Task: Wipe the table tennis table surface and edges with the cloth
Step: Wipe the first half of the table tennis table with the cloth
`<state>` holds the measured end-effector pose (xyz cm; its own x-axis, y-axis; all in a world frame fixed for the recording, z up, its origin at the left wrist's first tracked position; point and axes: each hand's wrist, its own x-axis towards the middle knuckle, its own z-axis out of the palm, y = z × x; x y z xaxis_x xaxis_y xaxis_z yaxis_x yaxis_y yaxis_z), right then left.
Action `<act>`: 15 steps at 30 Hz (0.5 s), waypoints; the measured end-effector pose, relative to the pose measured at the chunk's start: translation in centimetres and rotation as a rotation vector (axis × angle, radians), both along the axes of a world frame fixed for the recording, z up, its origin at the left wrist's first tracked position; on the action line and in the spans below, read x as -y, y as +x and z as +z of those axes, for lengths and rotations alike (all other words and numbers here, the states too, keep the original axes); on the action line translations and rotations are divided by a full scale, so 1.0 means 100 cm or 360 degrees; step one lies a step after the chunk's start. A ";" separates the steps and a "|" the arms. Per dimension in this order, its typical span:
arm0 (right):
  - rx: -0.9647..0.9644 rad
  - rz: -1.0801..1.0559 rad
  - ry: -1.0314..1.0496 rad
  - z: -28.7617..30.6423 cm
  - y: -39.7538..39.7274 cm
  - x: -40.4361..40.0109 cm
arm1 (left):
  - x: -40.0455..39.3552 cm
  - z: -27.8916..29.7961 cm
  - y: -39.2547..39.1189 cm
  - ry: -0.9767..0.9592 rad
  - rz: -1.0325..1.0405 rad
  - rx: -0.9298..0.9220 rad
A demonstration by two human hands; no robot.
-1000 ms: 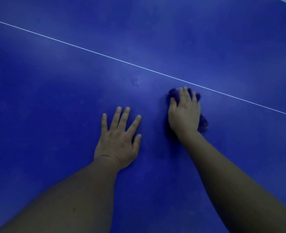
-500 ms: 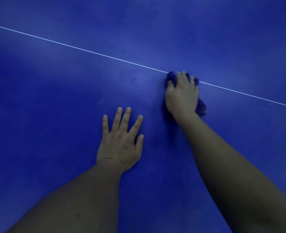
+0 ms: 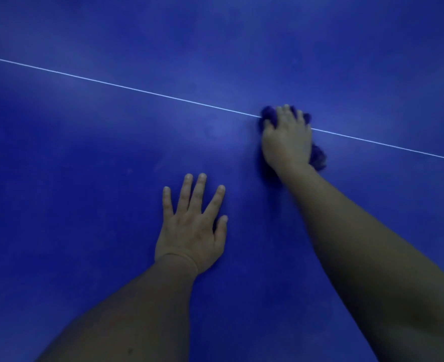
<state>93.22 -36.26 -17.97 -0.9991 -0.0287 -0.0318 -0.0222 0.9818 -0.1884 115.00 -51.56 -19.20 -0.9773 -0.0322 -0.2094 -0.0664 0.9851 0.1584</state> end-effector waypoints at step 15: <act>-0.0019 -0.0205 -0.0080 -0.001 0.021 -0.029 | -0.001 0.000 -0.001 -0.0019 -0.0013 0.0006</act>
<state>95.28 -33.37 -18.05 -0.9949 0.0985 -0.0216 0.1008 0.9660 -0.2381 114.92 -51.45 -19.22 -0.9767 -0.0268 -0.2129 -0.0590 0.9875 0.1462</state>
